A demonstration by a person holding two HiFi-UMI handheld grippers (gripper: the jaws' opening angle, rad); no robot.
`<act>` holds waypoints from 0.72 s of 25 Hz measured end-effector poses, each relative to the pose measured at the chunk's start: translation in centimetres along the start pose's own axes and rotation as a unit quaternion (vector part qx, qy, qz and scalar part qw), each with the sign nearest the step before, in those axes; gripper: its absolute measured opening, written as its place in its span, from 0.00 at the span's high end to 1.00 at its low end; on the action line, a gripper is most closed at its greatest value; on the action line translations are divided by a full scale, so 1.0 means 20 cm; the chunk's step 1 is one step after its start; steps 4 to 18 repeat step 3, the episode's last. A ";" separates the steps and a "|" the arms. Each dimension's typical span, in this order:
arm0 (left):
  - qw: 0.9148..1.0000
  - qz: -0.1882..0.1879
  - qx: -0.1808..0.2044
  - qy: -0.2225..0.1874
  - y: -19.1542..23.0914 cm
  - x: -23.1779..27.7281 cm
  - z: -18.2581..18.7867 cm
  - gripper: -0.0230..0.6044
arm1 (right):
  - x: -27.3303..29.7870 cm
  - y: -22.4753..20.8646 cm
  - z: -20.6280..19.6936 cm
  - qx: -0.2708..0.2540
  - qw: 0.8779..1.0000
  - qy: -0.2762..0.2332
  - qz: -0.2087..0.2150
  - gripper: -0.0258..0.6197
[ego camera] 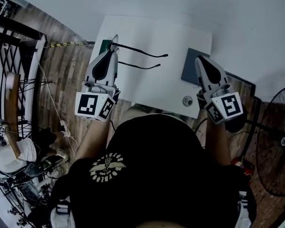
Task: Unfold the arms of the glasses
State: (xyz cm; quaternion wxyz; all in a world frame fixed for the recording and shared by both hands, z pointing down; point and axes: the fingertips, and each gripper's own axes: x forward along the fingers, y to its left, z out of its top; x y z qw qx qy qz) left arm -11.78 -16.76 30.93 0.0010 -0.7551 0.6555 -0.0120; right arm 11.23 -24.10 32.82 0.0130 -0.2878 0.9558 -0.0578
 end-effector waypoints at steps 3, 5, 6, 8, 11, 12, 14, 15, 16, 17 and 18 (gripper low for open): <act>1.000 0.000 0.004 0.003 0.01 0.03 -0.02 0.93 | 0.07 0.05 -0.01 0.000 1.000 0.002 0.012 0.96; 1.000 0.000 0.004 0.003 0.01 0.03 -0.02 0.93 | 0.07 0.05 -0.01 0.000 1.000 0.002 0.012 0.96; 1.000 0.000 0.004 0.003 0.01 0.03 -0.02 0.93 | 0.07 0.05 -0.01 0.000 1.000 0.002 0.012 0.96; 1.000 0.000 0.004 0.003 0.01 0.03 -0.02 0.93 | 0.07 0.05 -0.01 0.000 1.000 0.002 0.012 0.96; 1.000 0.000 0.004 0.003 0.01 0.03 -0.02 0.93 | 0.07 0.05 -0.01 0.000 1.000 0.002 0.012 0.96; 1.000 0.000 0.004 0.003 0.01 0.03 -0.02 0.93 | 0.07 0.05 -0.01 0.000 1.000 0.002 0.012 0.96; 1.000 0.000 0.004 0.003 0.01 0.03 -0.02 0.93 | 0.07 0.05 -0.01 0.000 1.000 0.002 0.012 0.96; 1.000 0.000 0.004 0.003 0.01 0.03 -0.02 0.93 | 0.07 0.05 -0.01 0.000 1.000 0.002 0.012 0.96; 1.000 0.000 0.004 0.003 0.01 0.03 -0.02 0.93 | 0.07 0.05 -0.01 0.000 1.000 0.002 0.012 0.96; 1.000 0.000 0.004 0.003 0.01 0.03 -0.02 0.93 | 0.07 0.05 -0.01 0.000 1.000 0.002 0.012 0.96; 1.000 0.000 0.004 0.003 0.01 0.03 -0.02 0.93 | 0.07 0.05 -0.01 0.000 1.000 0.002 0.012 0.96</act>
